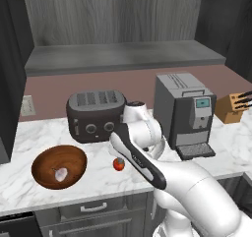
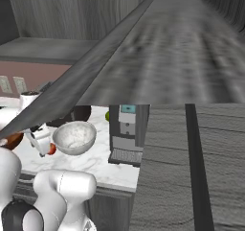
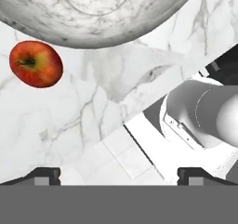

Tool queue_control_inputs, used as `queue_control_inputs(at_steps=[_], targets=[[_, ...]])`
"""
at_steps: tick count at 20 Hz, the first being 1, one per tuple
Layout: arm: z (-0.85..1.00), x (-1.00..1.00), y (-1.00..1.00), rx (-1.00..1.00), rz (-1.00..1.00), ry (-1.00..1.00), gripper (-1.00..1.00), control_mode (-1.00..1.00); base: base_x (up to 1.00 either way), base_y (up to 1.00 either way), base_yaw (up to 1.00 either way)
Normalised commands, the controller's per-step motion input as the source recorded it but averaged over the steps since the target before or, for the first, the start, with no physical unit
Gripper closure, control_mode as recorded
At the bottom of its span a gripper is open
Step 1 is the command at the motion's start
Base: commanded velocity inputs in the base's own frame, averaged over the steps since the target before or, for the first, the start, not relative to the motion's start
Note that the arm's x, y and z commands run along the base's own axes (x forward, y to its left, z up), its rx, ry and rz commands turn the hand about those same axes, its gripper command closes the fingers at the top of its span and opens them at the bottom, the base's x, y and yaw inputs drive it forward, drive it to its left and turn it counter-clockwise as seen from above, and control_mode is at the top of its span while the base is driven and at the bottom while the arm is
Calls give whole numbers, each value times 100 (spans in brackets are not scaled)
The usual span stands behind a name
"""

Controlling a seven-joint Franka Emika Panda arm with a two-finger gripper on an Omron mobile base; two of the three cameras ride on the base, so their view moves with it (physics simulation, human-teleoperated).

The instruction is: Pick both bowls and place them on the counter. Then place the garlic in one bowl and place the apple in the other bowl.

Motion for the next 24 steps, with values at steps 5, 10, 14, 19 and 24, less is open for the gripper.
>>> queue_control_inputs(at_steps=[5,10,14,19,24], targets=[[-21,36,0,-5,0,0,-100,-100,0,0,0],[-19,40,1,-4,0,0,-100,-100,0,0,0],[-14,30,14,-2,0,0,-100,-100,0,0,0],[-22,22,23,-3,0,0,-100,-100,0,0,0],[-27,22,13,-3,0,0,-100,-100,0,0,0]])
